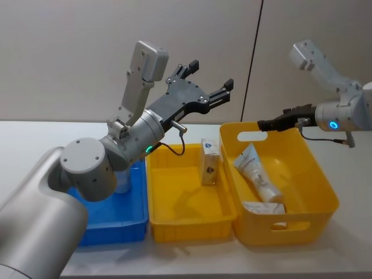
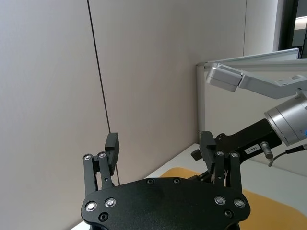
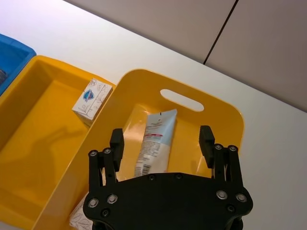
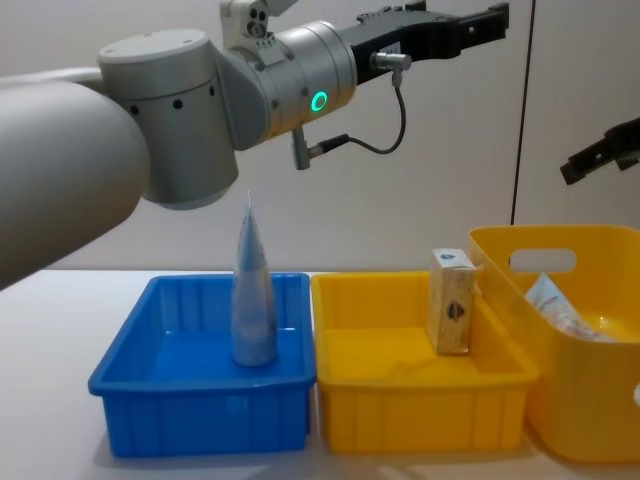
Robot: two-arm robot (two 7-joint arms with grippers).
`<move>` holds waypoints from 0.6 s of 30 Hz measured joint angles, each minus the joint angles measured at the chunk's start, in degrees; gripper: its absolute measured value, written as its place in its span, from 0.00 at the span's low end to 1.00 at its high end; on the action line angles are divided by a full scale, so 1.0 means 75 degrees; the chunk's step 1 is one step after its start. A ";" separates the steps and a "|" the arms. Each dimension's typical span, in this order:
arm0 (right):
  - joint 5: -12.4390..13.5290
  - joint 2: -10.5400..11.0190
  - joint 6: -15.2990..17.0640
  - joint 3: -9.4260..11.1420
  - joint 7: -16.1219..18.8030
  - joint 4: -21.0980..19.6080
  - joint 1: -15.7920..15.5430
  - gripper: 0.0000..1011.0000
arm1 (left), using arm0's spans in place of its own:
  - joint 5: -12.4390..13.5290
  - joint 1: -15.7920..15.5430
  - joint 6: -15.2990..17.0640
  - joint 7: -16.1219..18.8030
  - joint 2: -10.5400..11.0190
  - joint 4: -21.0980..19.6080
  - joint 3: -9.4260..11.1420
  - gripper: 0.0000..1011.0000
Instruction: Bimanual collaborative sorting of washing and personal care products
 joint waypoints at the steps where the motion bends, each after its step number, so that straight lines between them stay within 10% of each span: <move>1: 0.0002 0.0000 -0.0001 0.0003 -0.0005 -0.0006 -0.0003 0.91 | -0.0001 0.0000 0.0000 0.0000 0.0000 0.0000 0.0000 0.99; 18: 0.0025 0.0012 -0.0021 0.0050 -0.0065 -0.0103 -0.0054 0.99 | 0.0000 0.0000 0.0000 0.0000 -0.0001 -0.0001 0.0000 0.99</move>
